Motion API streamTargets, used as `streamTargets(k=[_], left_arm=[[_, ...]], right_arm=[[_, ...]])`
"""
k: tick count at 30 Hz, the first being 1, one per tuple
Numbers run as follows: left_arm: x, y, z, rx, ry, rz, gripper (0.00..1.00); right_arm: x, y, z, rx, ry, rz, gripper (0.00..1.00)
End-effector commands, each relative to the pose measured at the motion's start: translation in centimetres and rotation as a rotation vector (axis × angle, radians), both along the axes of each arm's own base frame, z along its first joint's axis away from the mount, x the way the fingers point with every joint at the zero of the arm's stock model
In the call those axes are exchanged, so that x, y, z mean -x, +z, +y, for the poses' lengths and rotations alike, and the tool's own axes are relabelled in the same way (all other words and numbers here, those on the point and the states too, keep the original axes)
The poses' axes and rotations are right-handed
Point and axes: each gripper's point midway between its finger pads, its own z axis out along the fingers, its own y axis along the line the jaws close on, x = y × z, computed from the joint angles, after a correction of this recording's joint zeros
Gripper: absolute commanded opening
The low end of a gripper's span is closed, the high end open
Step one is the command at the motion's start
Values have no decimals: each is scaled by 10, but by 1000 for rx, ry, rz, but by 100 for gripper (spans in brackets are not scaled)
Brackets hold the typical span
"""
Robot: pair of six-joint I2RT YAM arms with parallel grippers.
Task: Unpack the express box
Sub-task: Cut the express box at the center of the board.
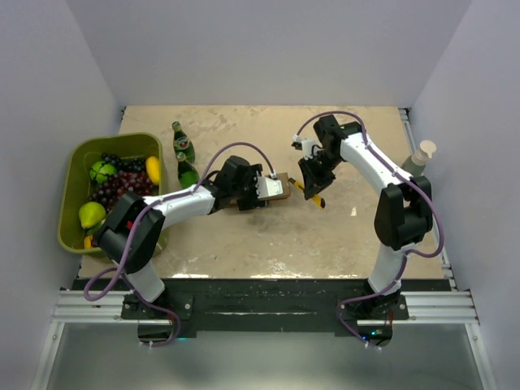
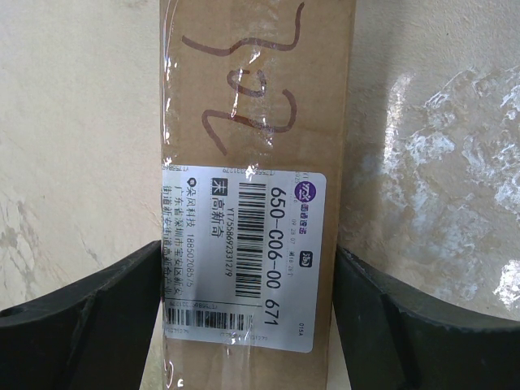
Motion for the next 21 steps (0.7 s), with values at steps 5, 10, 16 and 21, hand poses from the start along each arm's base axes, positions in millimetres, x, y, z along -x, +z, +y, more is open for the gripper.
streamTargets(k=[5, 10, 16, 21], left_arm=[[22, -43, 15, -85, 6, 142, 0], [22, -43, 15, -84, 6, 141, 0], [22, -42, 15, -80, 7, 140, 0], [23, -42, 16, -81, 6, 141, 0]], right_arm=[[2, 10, -4, 20, 5, -41, 0], [-3, 13, -4, 30, 0, -63, 0], [-3, 8, -1, 18, 1, -45, 0], [-9, 10, 1, 14, 3, -56, 0]])
